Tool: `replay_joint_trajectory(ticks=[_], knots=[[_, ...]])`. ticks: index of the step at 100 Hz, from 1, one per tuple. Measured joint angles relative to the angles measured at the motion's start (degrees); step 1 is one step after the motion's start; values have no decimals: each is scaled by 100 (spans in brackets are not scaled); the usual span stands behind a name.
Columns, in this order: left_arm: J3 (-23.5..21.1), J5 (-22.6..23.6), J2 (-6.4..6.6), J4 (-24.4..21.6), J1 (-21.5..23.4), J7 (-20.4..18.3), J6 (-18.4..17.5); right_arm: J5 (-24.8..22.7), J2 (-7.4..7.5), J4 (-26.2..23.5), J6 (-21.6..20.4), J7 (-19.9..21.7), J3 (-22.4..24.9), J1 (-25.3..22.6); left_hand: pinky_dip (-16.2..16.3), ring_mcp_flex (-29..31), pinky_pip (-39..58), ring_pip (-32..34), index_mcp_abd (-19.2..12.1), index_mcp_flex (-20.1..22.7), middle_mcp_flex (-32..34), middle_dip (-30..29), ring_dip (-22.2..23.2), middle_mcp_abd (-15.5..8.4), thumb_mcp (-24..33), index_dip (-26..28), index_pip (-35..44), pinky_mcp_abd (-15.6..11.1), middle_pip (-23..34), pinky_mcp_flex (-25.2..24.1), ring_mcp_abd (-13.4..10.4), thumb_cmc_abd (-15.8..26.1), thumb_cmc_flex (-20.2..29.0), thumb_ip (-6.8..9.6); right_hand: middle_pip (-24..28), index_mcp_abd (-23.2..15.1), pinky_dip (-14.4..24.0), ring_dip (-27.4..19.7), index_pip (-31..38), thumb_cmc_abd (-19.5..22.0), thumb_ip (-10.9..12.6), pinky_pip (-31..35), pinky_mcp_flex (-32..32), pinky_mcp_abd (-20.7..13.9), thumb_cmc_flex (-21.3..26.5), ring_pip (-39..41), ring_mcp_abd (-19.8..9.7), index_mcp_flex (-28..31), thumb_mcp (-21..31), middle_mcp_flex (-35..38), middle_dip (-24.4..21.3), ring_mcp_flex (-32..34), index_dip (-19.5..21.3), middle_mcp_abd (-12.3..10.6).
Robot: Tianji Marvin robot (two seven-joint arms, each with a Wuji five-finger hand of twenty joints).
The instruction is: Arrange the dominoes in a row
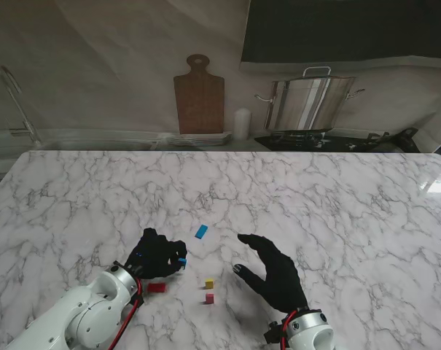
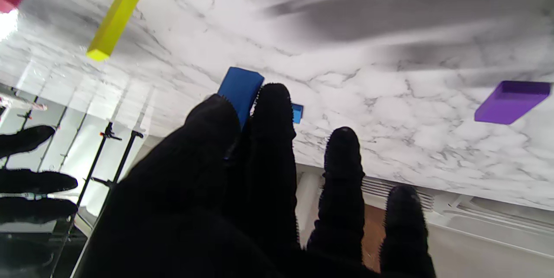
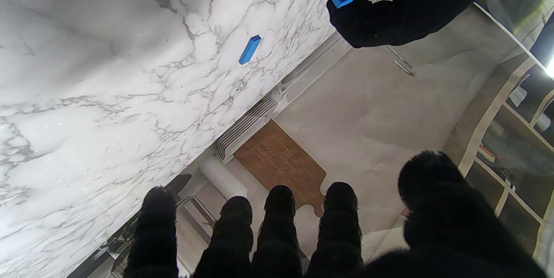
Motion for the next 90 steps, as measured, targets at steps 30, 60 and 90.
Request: replay_joint_trajectory(ticks=[30, 60, 90], knots=[[137, -207, -78, 39, -32, 227, 341, 3, 0, 0, 0, 0, 2, 0, 0, -10, 0, 1, 74, 262, -76, -172, 0, 103, -277, -638, -198, 54, 156, 0, 6, 94, 118, 0, 0, 0, 1, 0, 0, 0, 0, 0, 0, 0, 0, 0, 0, 0, 0, 0, 0, 0, 0, 0], [529, -537, -131, 262, -256, 427, 562, 3, 0, 0, -2, 10, 1, 0, 0, -140, 0, 6, 54, 262, -220, -173, 0, 111, -563, -859, -199, 59, 117, -2, 7, 165, 272, 0, 0, 0, 1, 0, 1, 0, 0, 0, 0, 0, 0, 0, 0, 0, 0, 0, 0, 0, 0, 0], [918, -723, -217, 494, -479, 686, 708, 8, 1, 0, -2, 16, 3, -1, 13, -211, 0, 6, 32, 233, -368, -94, 0, 111, -772, -1135, -175, 60, 0, -2, 7, 287, 391, 0, 0, 0, 2, 0, 1, 0, 0, 0, 0, 0, 0, 0, 0, 0, 0, 0, 0, 0, 0, 0]])
